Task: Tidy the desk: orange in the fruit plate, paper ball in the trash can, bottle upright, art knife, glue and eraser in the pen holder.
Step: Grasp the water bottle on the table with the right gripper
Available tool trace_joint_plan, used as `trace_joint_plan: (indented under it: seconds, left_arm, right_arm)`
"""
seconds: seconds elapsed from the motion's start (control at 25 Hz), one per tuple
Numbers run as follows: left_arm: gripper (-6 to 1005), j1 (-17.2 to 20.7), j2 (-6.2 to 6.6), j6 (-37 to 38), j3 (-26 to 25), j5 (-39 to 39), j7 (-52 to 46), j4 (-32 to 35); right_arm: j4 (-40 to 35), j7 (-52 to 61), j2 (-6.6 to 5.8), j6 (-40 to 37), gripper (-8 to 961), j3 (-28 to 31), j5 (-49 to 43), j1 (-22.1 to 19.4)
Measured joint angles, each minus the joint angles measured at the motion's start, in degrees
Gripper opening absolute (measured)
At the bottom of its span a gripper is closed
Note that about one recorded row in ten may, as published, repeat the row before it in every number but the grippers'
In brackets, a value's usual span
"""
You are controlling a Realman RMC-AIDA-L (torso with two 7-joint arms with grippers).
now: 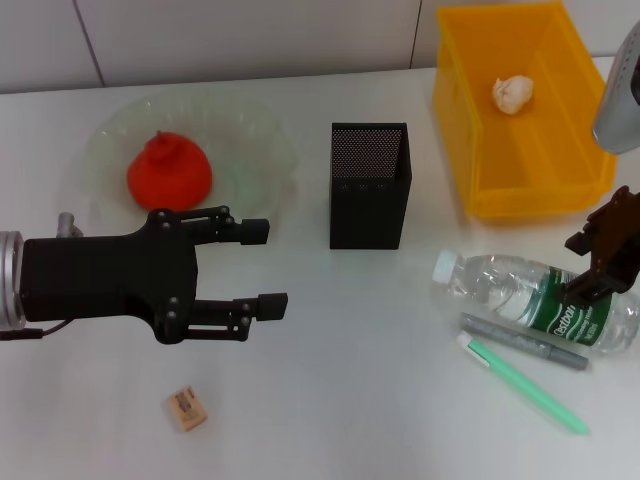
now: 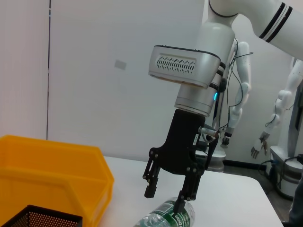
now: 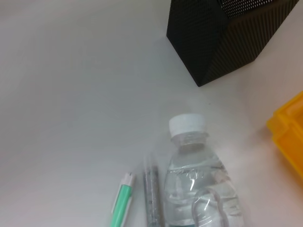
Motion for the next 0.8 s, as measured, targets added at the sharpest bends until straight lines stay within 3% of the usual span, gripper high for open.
trace_joint_plan:
  seconds: [0.8]
  left_arm:
    - [792,0.07,0.0,0.0,0.0,0.01,0.01,0.0]
  right_arm:
    - [-0.25,0.65,0.17,0.01,753,-1.69,-0.14,-0.32]
